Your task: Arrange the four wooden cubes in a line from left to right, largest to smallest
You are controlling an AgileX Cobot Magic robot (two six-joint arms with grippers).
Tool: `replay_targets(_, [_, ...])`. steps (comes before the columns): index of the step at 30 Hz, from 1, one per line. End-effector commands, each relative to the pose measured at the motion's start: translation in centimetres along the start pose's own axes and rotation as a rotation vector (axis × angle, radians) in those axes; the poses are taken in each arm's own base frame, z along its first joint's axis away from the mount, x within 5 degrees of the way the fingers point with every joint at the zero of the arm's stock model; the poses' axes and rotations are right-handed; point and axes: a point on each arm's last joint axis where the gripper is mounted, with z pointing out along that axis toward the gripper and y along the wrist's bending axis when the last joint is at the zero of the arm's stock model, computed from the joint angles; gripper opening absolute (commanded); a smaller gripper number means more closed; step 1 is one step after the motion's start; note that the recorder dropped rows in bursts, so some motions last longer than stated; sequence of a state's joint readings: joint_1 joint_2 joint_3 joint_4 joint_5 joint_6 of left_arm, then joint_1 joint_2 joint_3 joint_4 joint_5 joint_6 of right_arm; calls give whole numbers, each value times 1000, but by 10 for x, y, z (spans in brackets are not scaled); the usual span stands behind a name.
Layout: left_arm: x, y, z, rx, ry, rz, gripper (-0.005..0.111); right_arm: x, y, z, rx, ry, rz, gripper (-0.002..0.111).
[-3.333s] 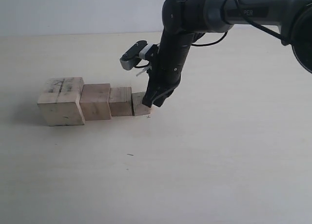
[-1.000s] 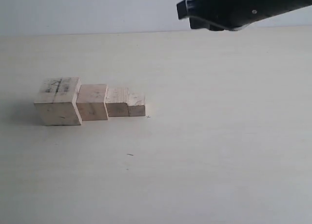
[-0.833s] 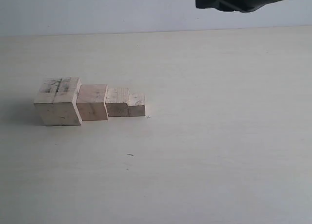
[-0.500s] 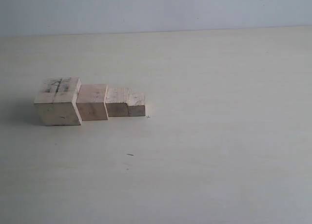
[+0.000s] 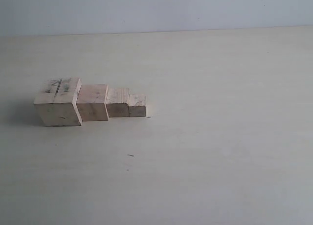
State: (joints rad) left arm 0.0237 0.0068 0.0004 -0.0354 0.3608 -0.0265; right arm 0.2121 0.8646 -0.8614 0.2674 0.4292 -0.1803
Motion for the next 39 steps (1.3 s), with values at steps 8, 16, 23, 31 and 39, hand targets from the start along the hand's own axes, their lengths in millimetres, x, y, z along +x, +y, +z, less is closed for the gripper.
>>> replay_targets(8, [-1,0,-1,6,-16,-7,0,96,-19,-84,290,-200,-16,0])
replay_targets(16, [-1,0,-1,6,-16,-7,0,133,-21,-78,296,-155,-19,0])
replay_targets(23, [-1,0,-1,6,-16,-7,0,177,-24,-66,283,-180,1,0])
replay_targets(31, [-1,0,-1,6,-16,-7,0,216,-26,-59,277,-192,99,0])
replay_targets(39, [-1,0,-1,6,-16,-7,0,219,-27,-59,290,-156,79,0])
